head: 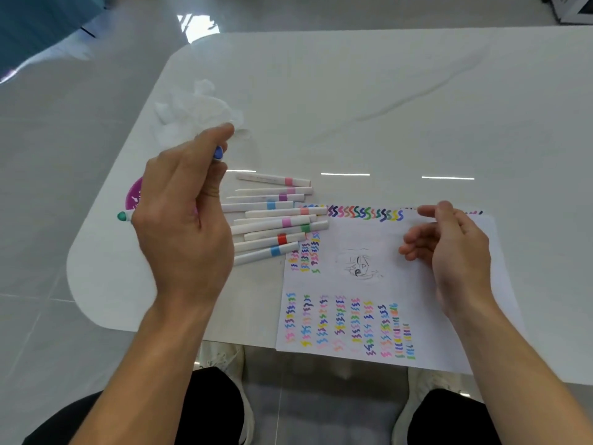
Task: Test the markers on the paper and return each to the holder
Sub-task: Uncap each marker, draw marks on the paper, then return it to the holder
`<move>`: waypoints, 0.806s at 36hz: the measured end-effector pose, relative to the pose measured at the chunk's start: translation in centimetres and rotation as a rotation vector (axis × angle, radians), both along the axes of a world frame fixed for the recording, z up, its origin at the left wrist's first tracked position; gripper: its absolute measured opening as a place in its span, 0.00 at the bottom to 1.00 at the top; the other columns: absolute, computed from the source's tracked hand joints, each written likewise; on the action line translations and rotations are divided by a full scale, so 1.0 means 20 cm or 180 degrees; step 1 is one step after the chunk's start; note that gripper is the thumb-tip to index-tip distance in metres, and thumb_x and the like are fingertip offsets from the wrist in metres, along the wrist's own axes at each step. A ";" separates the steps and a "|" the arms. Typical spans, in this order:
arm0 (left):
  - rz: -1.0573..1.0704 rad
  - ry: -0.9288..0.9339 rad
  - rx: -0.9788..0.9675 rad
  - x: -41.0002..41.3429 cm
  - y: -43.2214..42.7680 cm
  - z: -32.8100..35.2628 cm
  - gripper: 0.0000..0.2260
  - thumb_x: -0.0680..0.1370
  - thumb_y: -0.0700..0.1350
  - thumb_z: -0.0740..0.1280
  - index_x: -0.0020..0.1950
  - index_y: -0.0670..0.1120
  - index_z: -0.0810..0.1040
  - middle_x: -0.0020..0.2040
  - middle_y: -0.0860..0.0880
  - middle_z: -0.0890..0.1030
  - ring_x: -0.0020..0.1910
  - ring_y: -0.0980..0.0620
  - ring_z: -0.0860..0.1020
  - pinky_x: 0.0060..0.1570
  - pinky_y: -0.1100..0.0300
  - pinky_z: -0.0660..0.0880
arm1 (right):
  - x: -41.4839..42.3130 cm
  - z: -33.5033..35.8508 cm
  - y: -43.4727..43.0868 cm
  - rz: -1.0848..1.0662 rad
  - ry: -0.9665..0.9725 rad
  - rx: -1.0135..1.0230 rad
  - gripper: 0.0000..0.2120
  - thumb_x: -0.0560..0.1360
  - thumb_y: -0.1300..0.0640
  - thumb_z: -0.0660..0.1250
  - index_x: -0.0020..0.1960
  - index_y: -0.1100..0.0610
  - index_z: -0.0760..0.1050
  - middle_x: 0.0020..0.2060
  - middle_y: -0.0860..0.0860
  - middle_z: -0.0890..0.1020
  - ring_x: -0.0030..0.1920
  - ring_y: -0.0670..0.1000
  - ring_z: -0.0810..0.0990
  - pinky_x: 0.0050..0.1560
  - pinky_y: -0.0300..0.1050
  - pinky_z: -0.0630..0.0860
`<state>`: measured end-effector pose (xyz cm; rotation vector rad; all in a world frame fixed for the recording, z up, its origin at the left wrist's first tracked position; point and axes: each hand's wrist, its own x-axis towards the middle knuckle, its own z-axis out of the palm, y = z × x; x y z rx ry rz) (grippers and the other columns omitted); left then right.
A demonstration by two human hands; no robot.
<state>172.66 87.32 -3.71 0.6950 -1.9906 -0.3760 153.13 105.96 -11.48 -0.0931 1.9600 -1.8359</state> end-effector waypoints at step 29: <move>0.0881 -0.0599 0.0710 0.09 -0.07 -0.04 0.15 0.83 0.46 0.62 0.69 0.53 0.78 0.53 0.60 0.79 0.50 0.61 0.75 0.54 0.60 0.75 | -0.01 -0.02 -0.01 -0.0043 0.0050 0.0033 0.14 0.86 0.50 0.58 0.51 0.53 0.79 0.29 0.51 0.82 0.28 0.51 0.82 0.29 0.39 0.77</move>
